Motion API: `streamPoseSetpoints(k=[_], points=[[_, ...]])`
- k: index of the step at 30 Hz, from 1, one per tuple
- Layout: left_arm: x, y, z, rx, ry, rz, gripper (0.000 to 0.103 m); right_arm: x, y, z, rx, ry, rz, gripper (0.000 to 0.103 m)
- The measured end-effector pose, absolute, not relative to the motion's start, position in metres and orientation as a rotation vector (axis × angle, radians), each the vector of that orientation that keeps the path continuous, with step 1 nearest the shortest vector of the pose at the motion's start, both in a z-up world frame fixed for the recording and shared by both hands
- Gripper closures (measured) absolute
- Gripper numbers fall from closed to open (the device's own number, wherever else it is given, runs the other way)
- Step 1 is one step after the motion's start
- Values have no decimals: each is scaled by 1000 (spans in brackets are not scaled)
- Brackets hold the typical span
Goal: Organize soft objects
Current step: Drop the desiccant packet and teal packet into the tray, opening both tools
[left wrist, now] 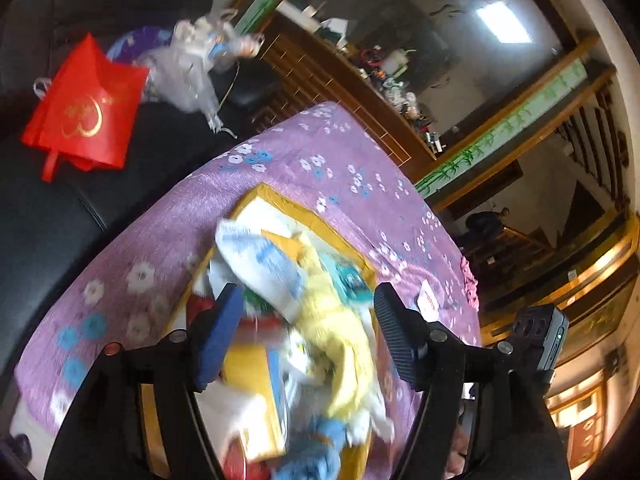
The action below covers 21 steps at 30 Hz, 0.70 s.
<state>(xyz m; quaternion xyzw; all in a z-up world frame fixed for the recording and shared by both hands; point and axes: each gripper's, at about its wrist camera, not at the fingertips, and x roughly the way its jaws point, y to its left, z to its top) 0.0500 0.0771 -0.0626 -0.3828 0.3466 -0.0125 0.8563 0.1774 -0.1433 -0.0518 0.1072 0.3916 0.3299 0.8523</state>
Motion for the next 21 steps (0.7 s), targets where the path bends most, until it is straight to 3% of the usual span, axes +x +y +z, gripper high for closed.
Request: streamPoseSetpoints(k=[11, 21], points=[[18, -18, -27, -625, 705, -151, 36, 145, -212, -70, 267, 847, 740, 15], [36, -70, -39, -560, 803, -209, 36, 148, -286, -35, 360, 841, 696, 15]])
